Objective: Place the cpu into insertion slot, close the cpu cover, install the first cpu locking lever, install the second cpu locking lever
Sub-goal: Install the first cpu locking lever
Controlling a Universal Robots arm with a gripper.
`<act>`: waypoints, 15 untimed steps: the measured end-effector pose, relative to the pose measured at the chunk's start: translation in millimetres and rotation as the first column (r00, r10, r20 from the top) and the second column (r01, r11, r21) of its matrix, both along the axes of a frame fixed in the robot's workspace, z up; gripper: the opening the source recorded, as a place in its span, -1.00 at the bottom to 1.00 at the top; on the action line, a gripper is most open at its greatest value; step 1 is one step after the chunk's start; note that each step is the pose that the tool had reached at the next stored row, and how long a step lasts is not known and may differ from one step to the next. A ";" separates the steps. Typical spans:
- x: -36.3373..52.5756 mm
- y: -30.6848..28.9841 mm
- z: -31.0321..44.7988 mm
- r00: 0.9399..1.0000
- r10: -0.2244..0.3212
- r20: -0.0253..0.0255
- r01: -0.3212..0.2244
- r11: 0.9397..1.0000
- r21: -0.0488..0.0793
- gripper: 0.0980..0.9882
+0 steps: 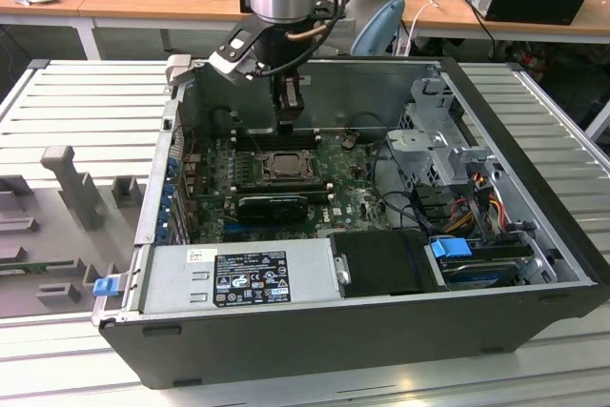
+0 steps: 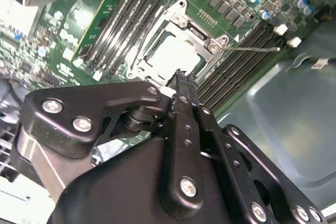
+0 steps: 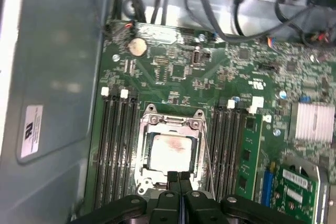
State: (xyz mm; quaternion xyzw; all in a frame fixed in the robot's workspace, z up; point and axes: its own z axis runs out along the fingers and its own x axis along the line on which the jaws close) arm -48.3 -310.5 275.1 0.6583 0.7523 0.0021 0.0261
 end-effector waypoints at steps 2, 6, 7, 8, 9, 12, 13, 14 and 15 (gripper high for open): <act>-0.1 0.0 -0.2 1.000 0.030 0.000 -0.030 1.000 0.001 -0.98; 0.0 0.0 -0.7 0.999 0.051 0.000 -0.051 0.999 0.001 -0.98; 0.0 0.0 -0.8 0.998 0.058 0.000 -0.058 0.998 0.001 -0.98; 0.0 0.0 -0.8 0.998 0.067 0.000 -0.067 0.998 0.001 -0.98; 0.0 0.0 -0.9 0.997 0.080 0.000 -0.080 0.997 0.001 -0.98; 0.0 0.0 -0.9 0.993 0.119 0.000 -0.119 0.993 0.001 -0.98; 0.0 0.0 -0.9 0.992 0.127 0.000 -0.127 0.992 0.001 -0.98; 0.0 0.0 -0.9 0.990 0.139 0.000 -0.139 0.990 0.001 -0.98; 0.0 0.0 -0.9 0.988 0.151 0.000 -0.151 0.988 0.001 -0.98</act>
